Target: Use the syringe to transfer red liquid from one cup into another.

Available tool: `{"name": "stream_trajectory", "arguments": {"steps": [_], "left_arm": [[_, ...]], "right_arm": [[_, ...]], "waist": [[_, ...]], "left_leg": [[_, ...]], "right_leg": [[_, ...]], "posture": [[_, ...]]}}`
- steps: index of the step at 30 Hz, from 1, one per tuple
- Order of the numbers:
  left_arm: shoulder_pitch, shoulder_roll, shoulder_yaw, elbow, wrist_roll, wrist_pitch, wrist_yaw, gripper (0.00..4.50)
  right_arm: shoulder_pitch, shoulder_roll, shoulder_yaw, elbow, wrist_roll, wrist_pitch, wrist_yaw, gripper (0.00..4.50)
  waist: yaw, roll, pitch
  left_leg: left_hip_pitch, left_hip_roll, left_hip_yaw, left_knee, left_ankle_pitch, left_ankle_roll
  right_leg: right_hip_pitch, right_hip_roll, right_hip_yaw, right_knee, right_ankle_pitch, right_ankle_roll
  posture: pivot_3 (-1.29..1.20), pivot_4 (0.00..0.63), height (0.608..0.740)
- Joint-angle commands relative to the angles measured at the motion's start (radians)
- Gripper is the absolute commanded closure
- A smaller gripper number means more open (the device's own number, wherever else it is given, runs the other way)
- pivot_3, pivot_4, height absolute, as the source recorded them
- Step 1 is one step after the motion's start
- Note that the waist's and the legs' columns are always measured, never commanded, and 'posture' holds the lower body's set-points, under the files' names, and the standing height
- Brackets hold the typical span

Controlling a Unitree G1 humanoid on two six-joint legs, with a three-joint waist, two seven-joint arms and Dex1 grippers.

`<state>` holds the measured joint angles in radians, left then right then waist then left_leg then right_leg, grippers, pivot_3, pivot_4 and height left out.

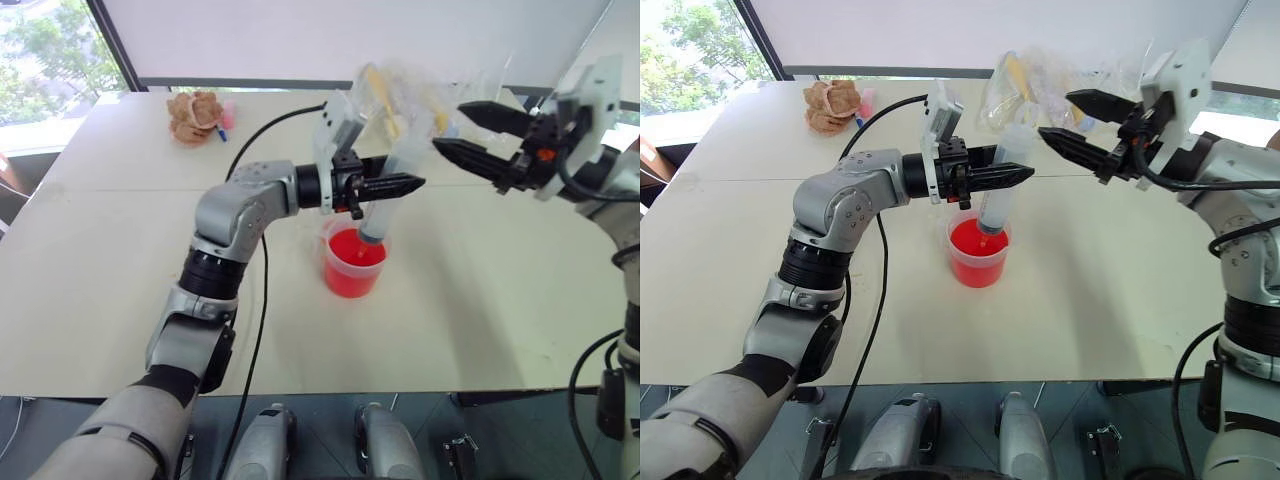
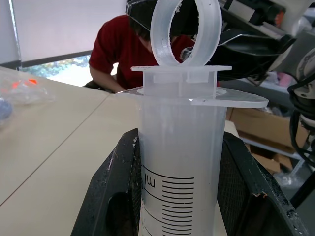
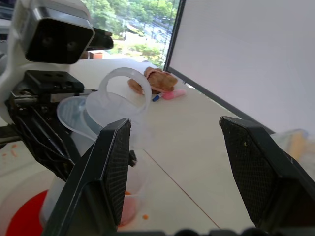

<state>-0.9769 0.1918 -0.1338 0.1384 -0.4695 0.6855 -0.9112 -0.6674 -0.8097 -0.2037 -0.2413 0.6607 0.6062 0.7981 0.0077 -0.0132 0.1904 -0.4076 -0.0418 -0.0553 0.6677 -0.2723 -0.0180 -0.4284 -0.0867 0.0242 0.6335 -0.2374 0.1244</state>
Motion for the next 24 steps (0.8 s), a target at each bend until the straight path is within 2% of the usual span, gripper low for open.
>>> {"name": "stream_trajectory", "arguments": {"steps": [1, 8, 11, 15, 16, 24], "left_arm": [[0.006, 0.01, -0.028, -0.044, 0.023, -0.047, -0.02, 3.08], [0.035, 0.011, -0.056, -0.05, 0.043, -0.069, -0.023, 3.08], [0.032, 0.004, -0.051, -0.043, 0.044, -0.071, -0.018, 3.08], [0.031, 0.001, -0.045, -0.042, 0.043, -0.071, -0.015, 3.08], [0.031, 0.001, -0.045, -0.042, 0.044, -0.071, -0.015, 3.08], [0.06, -0.001, -0.047, -0.049, 0.038, -0.066, -0.014, 3.08]], "right_arm": [[-0.031, 0.013, 0.001, -0.028, 0.0, -0.014, -0.004, 1.5], [-0.033, 0.042, 0.036, -0.035, -0.029, -0.025, -0.013, 1.5], [-0.032, 0.049, 0.033, -0.036, -0.039, -0.033, -0.014, 2.3], [-0.033, 0.046, 0.029, -0.043, -0.038, -0.028, -0.013, 4.25], [-0.035, 0.047, 0.029, -0.044, -0.037, -0.026, -0.014, 4.46], [-0.085, 0.057, 0.015, -0.004, -0.064, -0.047, -0.047, 4.46]], "waist": [[0.0, 0.0, 0.0], [0.003, 0.0, 0.0], [0.002, 0.0, 0.0], [0.002, 0.0, 0.0], [0.002, 0.0, 0.0], [0.0, 0.0, 0.0]], "left_leg": [[0.0, 0.0, 0.0, 0.0, 0.0, 0.0], [0.0, 0.0, 0.0, 0.0, 0.0, 0.0], [0.0, 0.0, 0.0, 0.0, 0.0, 0.0], [0.0, 0.0, 0.0, 0.0, 0.0, 0.0], [0.0, 0.0, 0.0, 0.0, 0.0, 0.0], [0.0, 0.0, 0.0, 0.0, 0.0, 0.0]], "right_leg": [[0.0, 0.0, 0.0, 0.0, 0.0, 0.0], [0.0, 0.0, 0.0, 0.0, 0.0, 0.0], [0.0, 0.0, 0.0, 0.0, 0.0, 0.0], [0.0, 0.0, 0.0, 0.0, 0.0, 0.0], [0.0, 0.0, 0.0, 0.0, 0.0, 0.0], [0.0, 0.0, 0.0, 0.0, 0.0, 0.0]], "posture": [[0.0, 0.15, 0.74], [0.0, 0.15, 0.74], [0.0, 0.15, 0.74], [0.0, 0.15, 0.74], [0.0, 0.15, 0.74], [0.0, 0.15, 0.74]]}}
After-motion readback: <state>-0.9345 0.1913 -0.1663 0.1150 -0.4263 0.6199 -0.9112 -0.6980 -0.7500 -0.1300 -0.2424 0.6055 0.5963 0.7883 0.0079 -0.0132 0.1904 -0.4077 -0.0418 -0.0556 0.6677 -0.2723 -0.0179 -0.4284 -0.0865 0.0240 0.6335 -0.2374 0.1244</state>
